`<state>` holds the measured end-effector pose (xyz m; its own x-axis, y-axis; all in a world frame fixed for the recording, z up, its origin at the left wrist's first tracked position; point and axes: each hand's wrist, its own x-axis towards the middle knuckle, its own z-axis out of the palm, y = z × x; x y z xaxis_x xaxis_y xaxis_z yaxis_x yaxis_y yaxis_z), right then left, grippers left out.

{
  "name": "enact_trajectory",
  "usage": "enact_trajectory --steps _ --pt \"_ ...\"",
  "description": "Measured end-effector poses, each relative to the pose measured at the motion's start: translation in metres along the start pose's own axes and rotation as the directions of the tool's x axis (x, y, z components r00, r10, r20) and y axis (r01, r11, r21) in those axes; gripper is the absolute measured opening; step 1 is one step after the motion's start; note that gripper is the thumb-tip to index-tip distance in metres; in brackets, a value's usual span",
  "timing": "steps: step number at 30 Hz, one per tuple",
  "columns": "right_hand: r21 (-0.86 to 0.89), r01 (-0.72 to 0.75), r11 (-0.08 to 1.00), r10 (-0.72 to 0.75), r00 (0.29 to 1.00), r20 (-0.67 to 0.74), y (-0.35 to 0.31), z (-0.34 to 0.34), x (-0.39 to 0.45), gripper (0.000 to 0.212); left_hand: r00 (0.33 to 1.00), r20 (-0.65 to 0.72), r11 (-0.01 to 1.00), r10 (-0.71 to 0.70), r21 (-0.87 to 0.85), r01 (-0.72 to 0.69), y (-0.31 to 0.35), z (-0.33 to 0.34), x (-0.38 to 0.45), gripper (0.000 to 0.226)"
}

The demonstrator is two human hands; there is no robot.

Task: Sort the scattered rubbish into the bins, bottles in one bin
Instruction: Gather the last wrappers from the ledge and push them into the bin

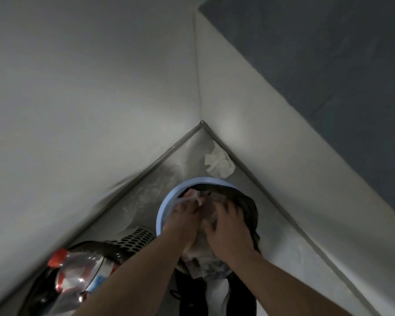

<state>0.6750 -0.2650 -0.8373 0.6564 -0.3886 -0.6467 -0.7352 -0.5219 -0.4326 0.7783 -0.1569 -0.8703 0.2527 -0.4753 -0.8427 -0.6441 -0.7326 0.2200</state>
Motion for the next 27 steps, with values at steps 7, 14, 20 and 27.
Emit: enact_trajectory --steps 7,14,20,27 --pt "0.083 0.237 0.968 -0.180 0.885 -0.428 -0.011 -0.093 -0.013 0.016 0.989 -0.137 0.991 0.053 -0.117 -0.070 0.002 -0.055 -0.067 0.082" --pt "0.136 -0.240 0.961 0.218 0.963 0.159 -0.006 -0.100 0.098 0.028 0.864 -0.504 0.951 -0.007 -0.270 -0.150 -0.008 -0.073 -0.083 0.039" --pt "0.192 -0.471 0.861 0.361 0.832 0.421 0.015 -0.051 0.163 0.046 0.842 -0.539 0.873 -0.034 -0.426 -0.237 -0.020 -0.052 -0.062 0.036" --pt "0.031 -0.312 0.949 0.272 0.869 0.413 0.040 -0.023 0.196 0.038 0.840 -0.542 0.848 -0.030 -0.458 -0.266 -0.023 -0.051 -0.056 0.040"
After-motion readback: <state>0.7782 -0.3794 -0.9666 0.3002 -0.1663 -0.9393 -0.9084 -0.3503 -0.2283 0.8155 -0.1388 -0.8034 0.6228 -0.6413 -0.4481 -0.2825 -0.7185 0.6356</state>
